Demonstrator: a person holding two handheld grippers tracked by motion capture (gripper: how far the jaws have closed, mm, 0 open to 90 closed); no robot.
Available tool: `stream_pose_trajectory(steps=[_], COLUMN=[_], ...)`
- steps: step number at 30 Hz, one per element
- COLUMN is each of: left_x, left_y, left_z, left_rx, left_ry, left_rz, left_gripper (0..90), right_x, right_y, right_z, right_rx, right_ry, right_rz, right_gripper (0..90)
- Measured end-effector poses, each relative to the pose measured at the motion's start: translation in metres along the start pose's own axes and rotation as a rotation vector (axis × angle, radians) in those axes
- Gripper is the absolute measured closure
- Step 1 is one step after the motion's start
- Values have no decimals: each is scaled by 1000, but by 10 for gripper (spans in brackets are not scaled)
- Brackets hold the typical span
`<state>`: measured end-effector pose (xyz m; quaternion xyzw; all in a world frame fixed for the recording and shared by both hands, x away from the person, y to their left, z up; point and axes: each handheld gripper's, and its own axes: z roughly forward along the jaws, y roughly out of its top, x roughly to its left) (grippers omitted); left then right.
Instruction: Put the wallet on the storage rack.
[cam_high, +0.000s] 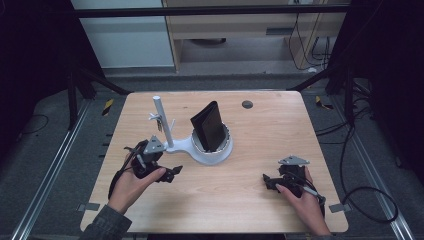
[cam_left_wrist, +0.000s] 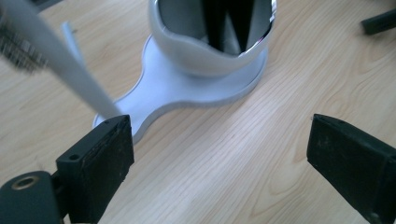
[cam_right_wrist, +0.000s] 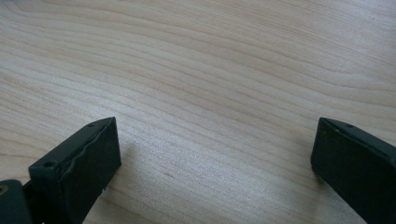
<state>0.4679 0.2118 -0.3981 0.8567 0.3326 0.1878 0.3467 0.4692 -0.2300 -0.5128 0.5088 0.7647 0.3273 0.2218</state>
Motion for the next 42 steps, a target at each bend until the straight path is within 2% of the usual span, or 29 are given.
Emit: stream_pose_trajectory(steps=[2,6,10,17,27,29,30,33,35,42], left_x=[6,18,29,46,59,61,62,63,63,64], left_y=[-11,-33,-53,-81,-104,-107,-108,-108,-108,-107], left_z=[1,4,13,31,46,51,52,54,56,56], left_rx=[6,8,46,69,40,46,37,19,23,29], left_ry=[22,33,51,89,112,109,110,114,110,113], left_rz=[-12,-56,-82,-124,-201,-201,-203,-205,-203,-203], left_gripper=[69,69,73,79,78,71,45,43,12,0], right_x=[0,0,0,0,0,0,0,0,0,0], right_y=[0,0,0,0,0,0,0,0,0,0], right_z=[0,0,0,0,0,0,0,0,0,-1], right_rx=[-1,-1,-1,-1,-1,-1,-1,0,-1,0], right_ry=[1,1,1,1,1,1,1,1,1,0], right_rz=[0,0,0,-1,-1,-1,0,0,-1,2], right_gripper=[18,18,18,18,18,18,18,18,18,18])
